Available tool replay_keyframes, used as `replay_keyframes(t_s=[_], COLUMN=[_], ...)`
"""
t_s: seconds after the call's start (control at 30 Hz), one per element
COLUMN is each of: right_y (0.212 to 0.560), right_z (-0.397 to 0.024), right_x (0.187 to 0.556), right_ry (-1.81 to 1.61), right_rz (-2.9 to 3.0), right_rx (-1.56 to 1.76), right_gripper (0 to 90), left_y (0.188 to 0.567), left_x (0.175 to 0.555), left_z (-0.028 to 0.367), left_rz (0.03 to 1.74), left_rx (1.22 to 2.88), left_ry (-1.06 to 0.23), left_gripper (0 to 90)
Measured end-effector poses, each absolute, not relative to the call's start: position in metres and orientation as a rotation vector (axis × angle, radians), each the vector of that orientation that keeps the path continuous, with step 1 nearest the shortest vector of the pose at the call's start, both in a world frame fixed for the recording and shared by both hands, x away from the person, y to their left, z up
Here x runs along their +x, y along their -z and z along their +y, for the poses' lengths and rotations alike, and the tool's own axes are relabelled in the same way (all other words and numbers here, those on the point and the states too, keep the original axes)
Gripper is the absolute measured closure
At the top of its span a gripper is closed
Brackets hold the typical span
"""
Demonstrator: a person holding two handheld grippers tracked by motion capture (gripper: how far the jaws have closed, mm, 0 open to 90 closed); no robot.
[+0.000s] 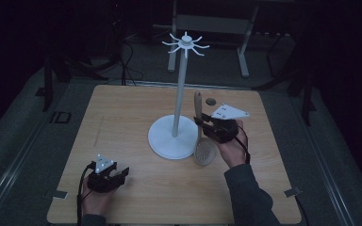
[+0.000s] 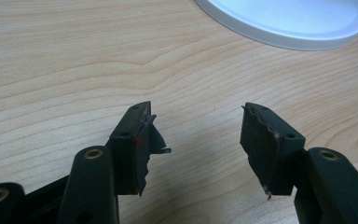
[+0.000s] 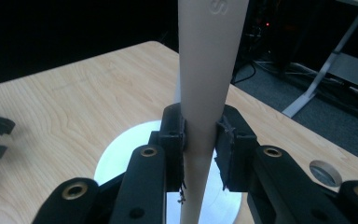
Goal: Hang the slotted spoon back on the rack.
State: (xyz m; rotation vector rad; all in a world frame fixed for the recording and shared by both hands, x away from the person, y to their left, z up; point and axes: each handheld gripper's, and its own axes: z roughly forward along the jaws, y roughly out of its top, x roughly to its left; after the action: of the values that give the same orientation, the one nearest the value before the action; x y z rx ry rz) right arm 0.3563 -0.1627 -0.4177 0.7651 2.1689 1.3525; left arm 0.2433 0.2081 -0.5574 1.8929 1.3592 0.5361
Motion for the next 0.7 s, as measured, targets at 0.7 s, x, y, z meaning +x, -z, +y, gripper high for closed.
replay_keyframes(t_s=[0.7], right_y=[0.397], right_z=[-0.159], right_x=[0.359], right_ry=[-1.424], right_rz=[2.082], right_rx=[0.784], right_gripper=[73.9], left_y=[0.557], left_x=[0.243], left_z=[0.209], left_rz=[1.361], left_rx=[1.89], left_ry=[-0.537], left_gripper=[44.1])
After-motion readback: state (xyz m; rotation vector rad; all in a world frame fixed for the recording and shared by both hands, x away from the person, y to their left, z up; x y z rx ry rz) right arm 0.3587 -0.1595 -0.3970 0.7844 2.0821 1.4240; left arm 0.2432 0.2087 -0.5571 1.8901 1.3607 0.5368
